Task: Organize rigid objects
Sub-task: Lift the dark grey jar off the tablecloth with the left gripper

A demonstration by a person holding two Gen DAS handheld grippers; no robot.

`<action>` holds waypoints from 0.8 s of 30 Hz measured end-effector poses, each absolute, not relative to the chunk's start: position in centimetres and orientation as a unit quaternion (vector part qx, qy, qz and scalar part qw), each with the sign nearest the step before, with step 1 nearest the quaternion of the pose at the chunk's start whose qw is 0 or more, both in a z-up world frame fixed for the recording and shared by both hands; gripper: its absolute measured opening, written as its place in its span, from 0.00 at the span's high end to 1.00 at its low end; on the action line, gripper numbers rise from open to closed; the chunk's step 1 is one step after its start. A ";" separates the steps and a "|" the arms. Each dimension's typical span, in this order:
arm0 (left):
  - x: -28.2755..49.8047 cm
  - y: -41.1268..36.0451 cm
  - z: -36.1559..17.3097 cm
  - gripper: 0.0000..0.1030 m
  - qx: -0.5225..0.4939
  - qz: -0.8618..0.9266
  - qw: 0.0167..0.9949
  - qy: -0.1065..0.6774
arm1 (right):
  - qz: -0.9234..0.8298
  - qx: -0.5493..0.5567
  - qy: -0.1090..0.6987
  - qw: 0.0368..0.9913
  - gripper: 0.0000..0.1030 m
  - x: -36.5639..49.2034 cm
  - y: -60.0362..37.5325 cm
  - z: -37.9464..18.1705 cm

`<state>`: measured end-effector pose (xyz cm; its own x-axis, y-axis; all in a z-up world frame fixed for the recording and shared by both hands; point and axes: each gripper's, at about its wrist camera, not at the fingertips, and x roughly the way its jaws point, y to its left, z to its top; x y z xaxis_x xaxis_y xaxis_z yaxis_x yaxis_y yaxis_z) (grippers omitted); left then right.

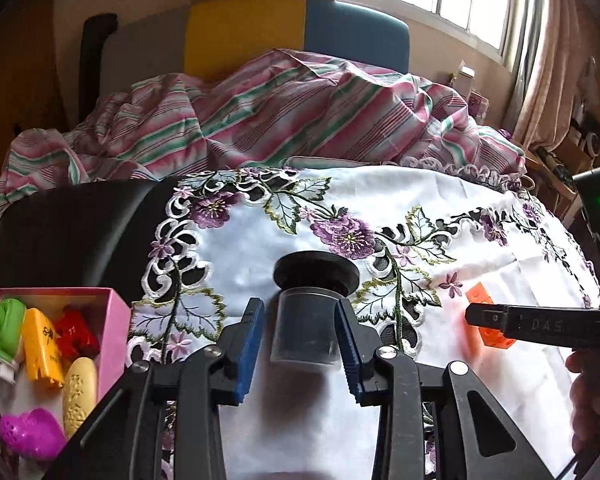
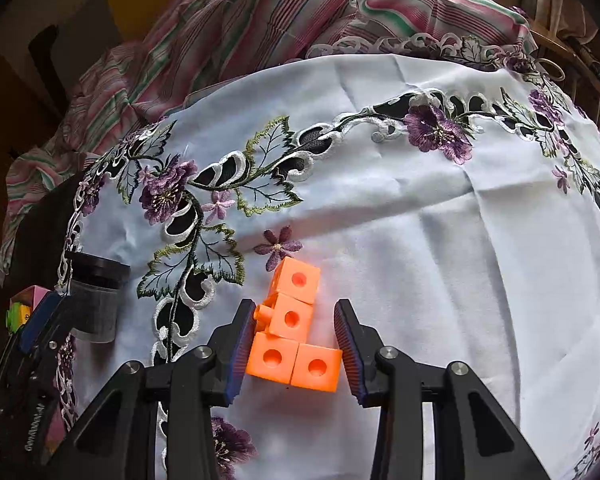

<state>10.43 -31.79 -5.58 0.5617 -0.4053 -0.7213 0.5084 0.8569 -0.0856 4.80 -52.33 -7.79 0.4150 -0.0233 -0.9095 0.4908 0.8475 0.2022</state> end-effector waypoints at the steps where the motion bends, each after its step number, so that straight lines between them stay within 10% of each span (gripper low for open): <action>1: 10.5 -31.8 -5.6 0.64 0.068 -0.258 0.881 0.391 | -0.159 0.226 0.517 0.810 0.61 4.8 -52.3 -7.8; 7: 10.7 -32.4 -6.4 0.40 0.064 -0.257 0.875 0.406 | -0.157 0.228 0.518 0.809 0.61 4.8 -52.3 -7.9; 11: 10.5 -33.9 -7.7 0.58 0.098 -0.258 0.868 0.413 | -0.156 0.226 0.519 0.810 0.61 4.9 -52.2 -7.9; 24: 8.8 -32.7 -5.1 0.58 0.090 -0.275 0.866 0.407 | -0.153 0.227 0.520 0.809 0.61 4.9 -52.2 -7.9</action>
<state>8.76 -32.69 -5.13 0.5167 -0.4036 -0.7551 0.5499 0.8324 -0.0687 4.93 -52.17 -7.86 0.4128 -0.0121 -0.9107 0.4841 0.8499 0.2081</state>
